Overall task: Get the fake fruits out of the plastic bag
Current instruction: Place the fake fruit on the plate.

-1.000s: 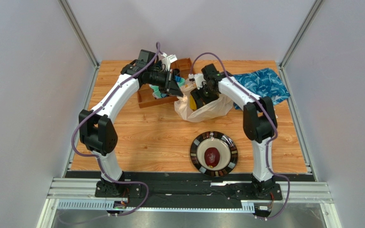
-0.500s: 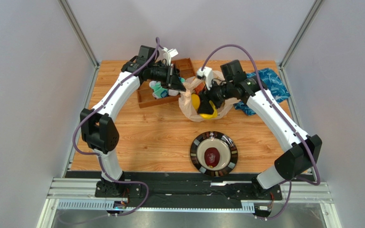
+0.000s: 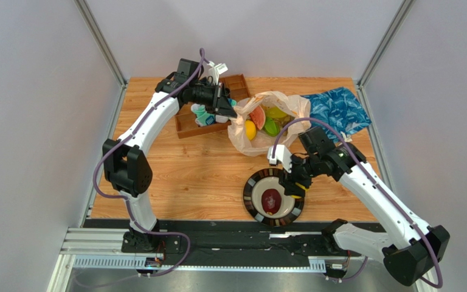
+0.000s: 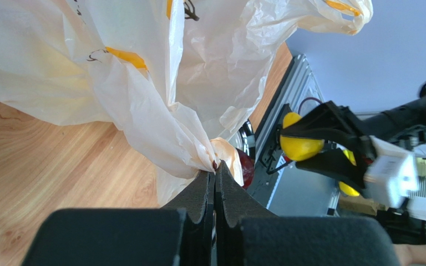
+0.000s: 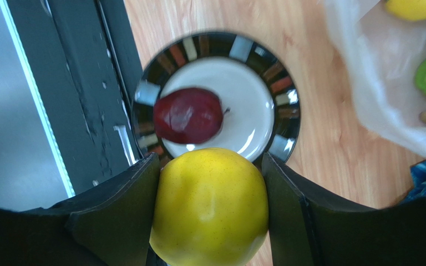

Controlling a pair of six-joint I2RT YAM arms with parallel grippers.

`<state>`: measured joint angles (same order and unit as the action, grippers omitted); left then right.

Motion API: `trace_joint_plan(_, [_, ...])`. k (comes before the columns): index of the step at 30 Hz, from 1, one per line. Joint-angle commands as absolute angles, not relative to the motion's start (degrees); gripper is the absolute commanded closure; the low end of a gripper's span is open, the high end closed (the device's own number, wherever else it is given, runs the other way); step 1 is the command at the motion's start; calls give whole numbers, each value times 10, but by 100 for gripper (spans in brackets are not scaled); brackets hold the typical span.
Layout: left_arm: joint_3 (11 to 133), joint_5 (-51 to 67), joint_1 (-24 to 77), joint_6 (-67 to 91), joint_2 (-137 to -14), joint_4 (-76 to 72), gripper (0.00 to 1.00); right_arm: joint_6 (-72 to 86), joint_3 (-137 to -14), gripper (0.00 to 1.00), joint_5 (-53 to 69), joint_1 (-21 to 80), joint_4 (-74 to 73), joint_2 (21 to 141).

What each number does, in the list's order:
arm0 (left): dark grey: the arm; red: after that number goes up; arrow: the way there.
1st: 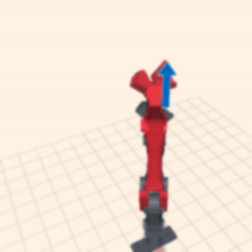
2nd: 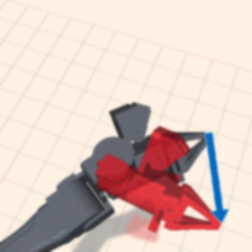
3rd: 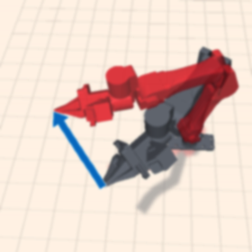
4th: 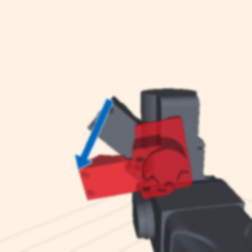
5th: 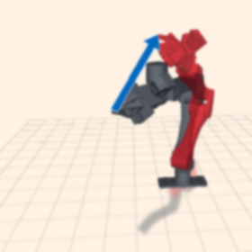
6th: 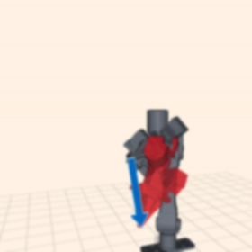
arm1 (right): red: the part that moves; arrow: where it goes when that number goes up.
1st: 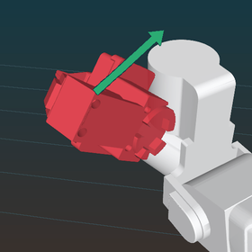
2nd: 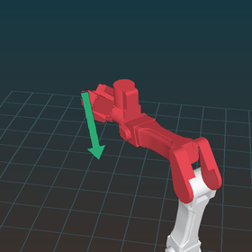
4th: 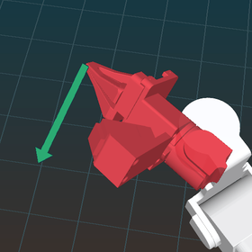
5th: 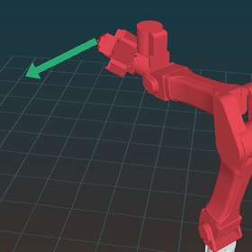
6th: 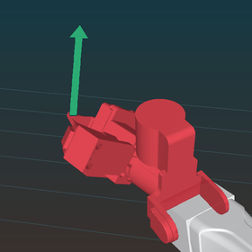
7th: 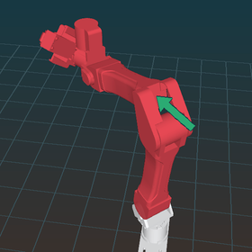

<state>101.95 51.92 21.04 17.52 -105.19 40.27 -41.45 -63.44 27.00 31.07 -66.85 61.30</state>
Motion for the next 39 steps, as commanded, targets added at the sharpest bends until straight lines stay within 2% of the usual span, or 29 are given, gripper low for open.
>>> trace_joint_plan(1, [1036,509,214,147,-1034,417,99,-511,-571,58,222,312,-634,616])
trace_joint_plan(6, [1030,501,214,133,-1028,430,99,-578,-498,56,206,310,-585,621])
trace_joint_plan(16, [1020,491,213,117,-1027,441,98,-691,-454,55,220,312,-531,657])
trace_joint_plan(22, [1020,496,214,118,-1025,442,98,-769,-420,49,200,312,-508,653])
trace_joint_plan(26, [1020,493,214,115,-1031,445,98,-806,-398,40,218,313,-494,622])
trace_joint_plan(27, [1020,492,214,115,-1033,445,98,-821,-382,27,217,313,-490,615])
trace_joint_plan(30, [1020,494,214,117,-1037,445,98,-853,-355,10,190,312,-476,576])
trace_joint_plan(35, [1018,504,214,133,-1042,432,98,-869,-387,1,178,280,-543,501])
trace_joint_plan(39, [1023,526,213,147,-1045,422,98,-855,-451,1,168,267,-620,495])
